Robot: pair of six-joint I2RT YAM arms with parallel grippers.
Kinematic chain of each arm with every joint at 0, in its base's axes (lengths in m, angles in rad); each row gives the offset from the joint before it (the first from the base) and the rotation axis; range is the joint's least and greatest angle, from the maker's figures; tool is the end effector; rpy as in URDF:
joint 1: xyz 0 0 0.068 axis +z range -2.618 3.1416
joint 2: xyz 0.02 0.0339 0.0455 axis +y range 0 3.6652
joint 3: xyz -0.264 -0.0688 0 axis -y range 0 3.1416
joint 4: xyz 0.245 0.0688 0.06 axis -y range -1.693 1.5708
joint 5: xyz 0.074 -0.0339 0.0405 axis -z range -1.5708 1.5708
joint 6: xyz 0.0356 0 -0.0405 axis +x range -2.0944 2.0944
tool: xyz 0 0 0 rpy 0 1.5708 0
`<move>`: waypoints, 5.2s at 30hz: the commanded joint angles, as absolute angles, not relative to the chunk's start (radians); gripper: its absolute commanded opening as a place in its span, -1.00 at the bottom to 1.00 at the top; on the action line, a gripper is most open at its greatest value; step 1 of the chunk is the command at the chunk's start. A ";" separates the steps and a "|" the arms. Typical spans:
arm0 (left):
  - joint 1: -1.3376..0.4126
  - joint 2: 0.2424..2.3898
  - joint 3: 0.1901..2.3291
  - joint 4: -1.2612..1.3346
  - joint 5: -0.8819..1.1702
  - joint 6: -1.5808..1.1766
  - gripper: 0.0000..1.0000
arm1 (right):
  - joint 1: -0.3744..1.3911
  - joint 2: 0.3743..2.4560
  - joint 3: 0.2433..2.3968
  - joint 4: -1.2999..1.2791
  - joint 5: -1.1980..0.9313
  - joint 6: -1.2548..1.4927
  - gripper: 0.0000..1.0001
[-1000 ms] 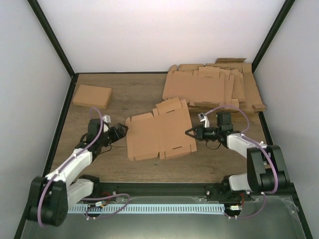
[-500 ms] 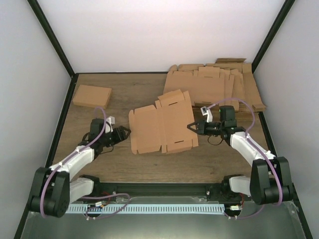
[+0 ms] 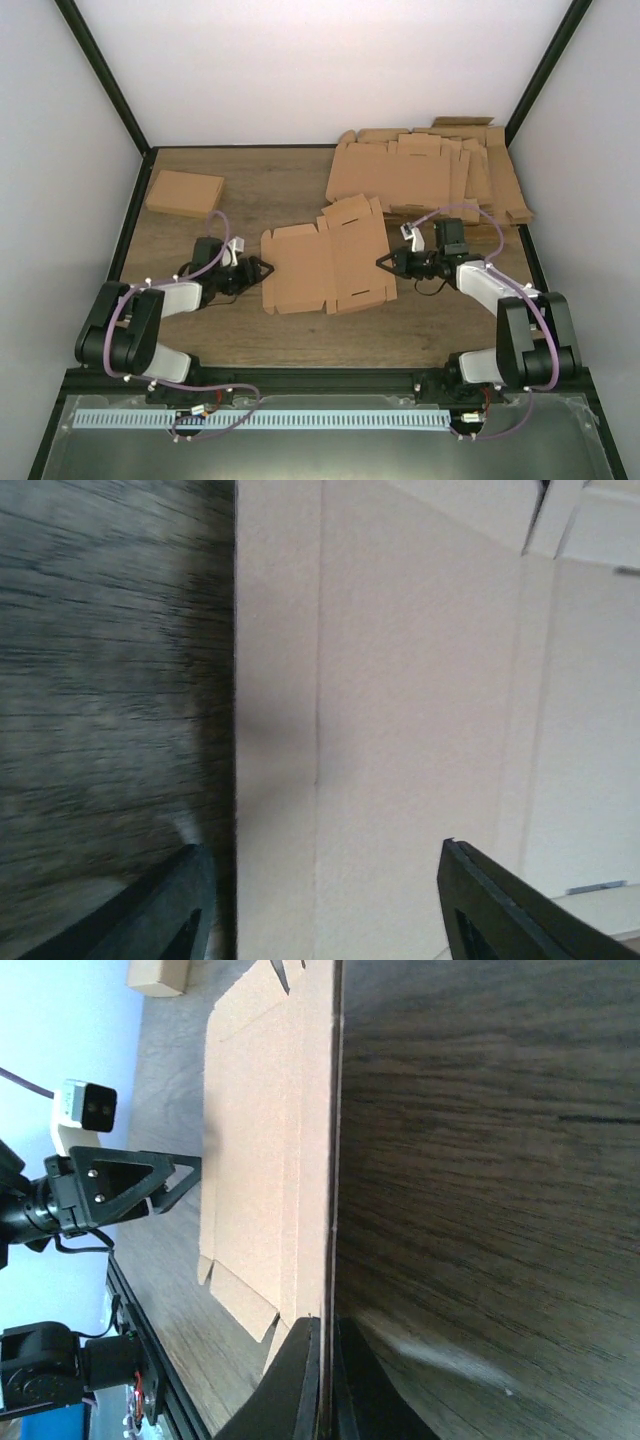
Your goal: Fold the paper box
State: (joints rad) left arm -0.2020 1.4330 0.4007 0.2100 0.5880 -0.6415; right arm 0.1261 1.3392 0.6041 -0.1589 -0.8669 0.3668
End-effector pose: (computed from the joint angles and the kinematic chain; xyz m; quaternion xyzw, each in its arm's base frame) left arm 0.2227 -0.0658 0.1195 -0.0908 0.8925 -0.3893 0.2088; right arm 0.2368 0.0574 0.1750 -0.0356 0.8666 0.4577 0.1955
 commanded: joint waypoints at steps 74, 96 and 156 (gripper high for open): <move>-0.451 0.896 0.713 -0.408 0.194 -0.175 -0.93 | 0.124 1.310 0.424 0.427 -0.704 0.462 0.76; -0.451 0.908 0.713 -0.420 0.175 -0.186 -0.92 | 0.126 1.497 0.421 0.607 -0.839 0.523 -0.33; -0.452 0.878 0.925 -0.481 0.117 0.073 0.98 | 0.401 1.444 0.525 0.534 -0.802 0.182 -0.99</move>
